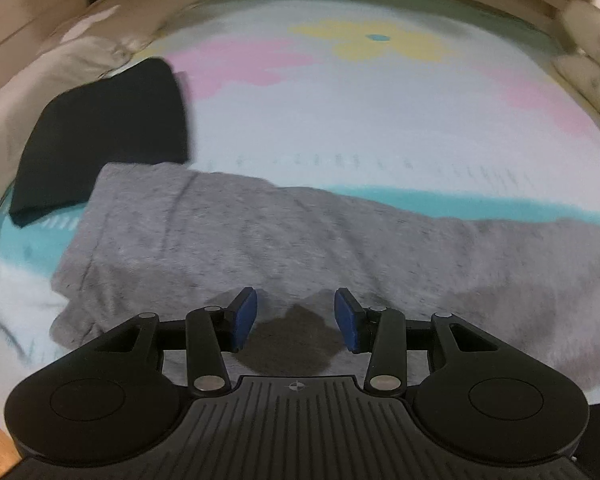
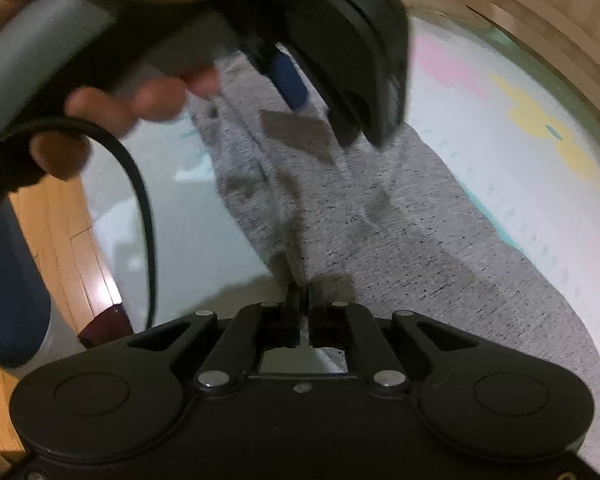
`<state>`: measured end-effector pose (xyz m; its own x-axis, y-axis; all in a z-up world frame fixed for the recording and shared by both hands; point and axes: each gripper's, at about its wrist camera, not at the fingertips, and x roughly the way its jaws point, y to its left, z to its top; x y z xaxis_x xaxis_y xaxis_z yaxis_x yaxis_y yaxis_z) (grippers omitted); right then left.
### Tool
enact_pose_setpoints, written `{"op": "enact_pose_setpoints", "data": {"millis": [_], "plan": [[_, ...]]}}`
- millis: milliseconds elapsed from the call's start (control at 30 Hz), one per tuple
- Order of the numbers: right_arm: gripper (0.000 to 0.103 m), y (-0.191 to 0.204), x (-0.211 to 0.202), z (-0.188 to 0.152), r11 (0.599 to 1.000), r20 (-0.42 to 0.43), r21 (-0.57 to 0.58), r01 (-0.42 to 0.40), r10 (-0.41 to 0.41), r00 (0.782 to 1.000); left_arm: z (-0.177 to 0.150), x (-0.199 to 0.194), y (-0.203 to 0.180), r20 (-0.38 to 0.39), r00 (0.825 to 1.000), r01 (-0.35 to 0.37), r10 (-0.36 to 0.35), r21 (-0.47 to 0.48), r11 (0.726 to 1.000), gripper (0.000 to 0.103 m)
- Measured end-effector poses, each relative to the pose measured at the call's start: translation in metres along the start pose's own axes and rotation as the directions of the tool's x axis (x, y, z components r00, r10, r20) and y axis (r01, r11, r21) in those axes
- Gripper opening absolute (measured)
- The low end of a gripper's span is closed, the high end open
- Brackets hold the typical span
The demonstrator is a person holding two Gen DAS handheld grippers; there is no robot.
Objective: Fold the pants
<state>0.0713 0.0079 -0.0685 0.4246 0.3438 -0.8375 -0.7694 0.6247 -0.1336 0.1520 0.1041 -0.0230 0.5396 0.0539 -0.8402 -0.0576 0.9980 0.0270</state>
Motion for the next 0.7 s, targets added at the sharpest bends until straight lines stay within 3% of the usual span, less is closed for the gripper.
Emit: {"op": "enact_pose_setpoints", "data": {"millis": [67,133,200,300,400,433,533,567,700], "plan": [[0.010,-0.001,-0.004,-0.002,1.000,0.000,-0.001,-0.018,0.018,1.000,-0.007,0.006,-0.005,-0.031,0.999,-0.023,0.024,0.033,0.999,0.045],[0.005,0.000,-0.005,-0.006,0.996,-0.026,0.009,-0.087,0.088,0.996,-0.018,0.024,-0.003,-0.136,0.988,-0.064,0.068,0.030,0.997,0.047],[0.005,-0.001,-0.008,-0.009,0.988,-0.055,0.037,-0.151,0.152,0.987,-0.022,0.022,-0.002,-0.112,0.991,-0.070,0.072,0.028,0.997,0.047],[0.006,-0.010,-0.028,-0.010,0.991,-0.033,0.014,-0.135,0.136,0.990,-0.022,0.022,0.000,-0.116,0.991,-0.069,0.070,0.008,0.998,0.047],[0.009,-0.048,-0.050,-0.003,0.984,-0.004,0.088,-0.154,0.155,0.988,-0.020,0.023,0.000,-0.123,0.990,-0.076,0.075,-0.002,0.997,0.047],[0.017,-0.068,-0.058,-0.001,0.979,0.006,0.135,-0.153,0.153,0.988,-0.020,0.023,-0.001,-0.123,0.989,-0.082,0.081,0.000,0.997,0.047],[0.060,-0.121,-0.067,0.002,0.956,0.025,0.273,-0.108,0.105,0.994,-0.015,0.022,-0.007,-0.116,0.988,-0.102,0.103,0.015,0.995,0.048],[0.069,-0.140,-0.066,0.001,0.946,0.035,0.316,-0.076,0.069,0.997,-0.016,0.022,-0.008,-0.114,0.988,-0.106,0.108,0.019,0.994,0.048],[0.070,-0.198,-0.046,0.009,0.925,0.033,0.379,-0.001,-0.012,0.999,-0.016,0.021,-0.007,-0.118,0.988,-0.102,0.102,0.001,0.995,0.048]]}}
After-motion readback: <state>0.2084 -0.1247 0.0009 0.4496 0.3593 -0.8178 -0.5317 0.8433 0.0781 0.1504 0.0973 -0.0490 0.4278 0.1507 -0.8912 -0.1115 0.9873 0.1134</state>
